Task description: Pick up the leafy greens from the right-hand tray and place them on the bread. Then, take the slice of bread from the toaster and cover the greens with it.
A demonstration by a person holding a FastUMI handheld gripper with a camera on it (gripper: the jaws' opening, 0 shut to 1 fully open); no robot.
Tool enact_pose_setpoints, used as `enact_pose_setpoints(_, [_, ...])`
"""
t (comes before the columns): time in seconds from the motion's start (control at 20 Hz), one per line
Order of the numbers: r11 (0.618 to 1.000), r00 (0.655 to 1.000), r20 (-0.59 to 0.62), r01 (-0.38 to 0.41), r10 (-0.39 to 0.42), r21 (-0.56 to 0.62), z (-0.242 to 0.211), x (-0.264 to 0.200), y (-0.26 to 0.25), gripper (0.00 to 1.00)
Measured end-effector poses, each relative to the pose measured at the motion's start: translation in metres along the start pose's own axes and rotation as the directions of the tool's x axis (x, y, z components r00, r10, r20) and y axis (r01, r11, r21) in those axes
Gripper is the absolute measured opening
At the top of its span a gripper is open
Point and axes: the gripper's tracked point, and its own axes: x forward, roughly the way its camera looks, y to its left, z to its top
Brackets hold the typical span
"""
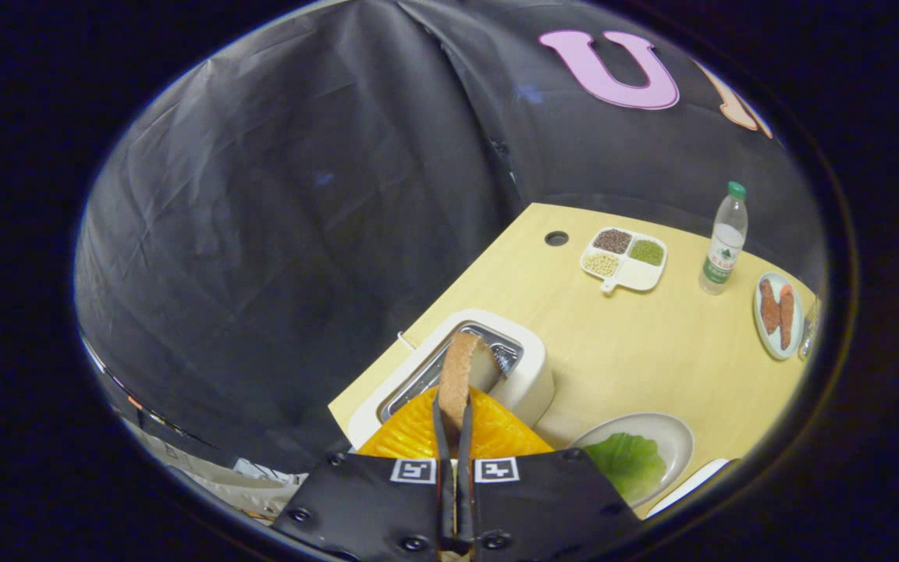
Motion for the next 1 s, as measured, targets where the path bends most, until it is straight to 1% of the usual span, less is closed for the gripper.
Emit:
enact_pose_setpoints(0.65, [0.995, 0.994, 0.105, -0.038, 0.028, 0.094, 0.009, -0.051, -0.024, 0.04])
enact_pose_setpoints(0.8, [0.994, 0.993, 0.116, -0.006, -0.007, 0.107, 0.002, -0.06, -0.043, 0.04])
enact_pose_setpoints(0.9, [0.991, 0.993, 0.119, 0.007, -0.023, 0.137, -0.007, -0.062, -0.053, 0.04])
enact_pose_setpoints(1.0, [0.986, 0.992, 0.114, 0.036, -0.055, 0.16, -0.018, -0.065, -0.07, 0.04])
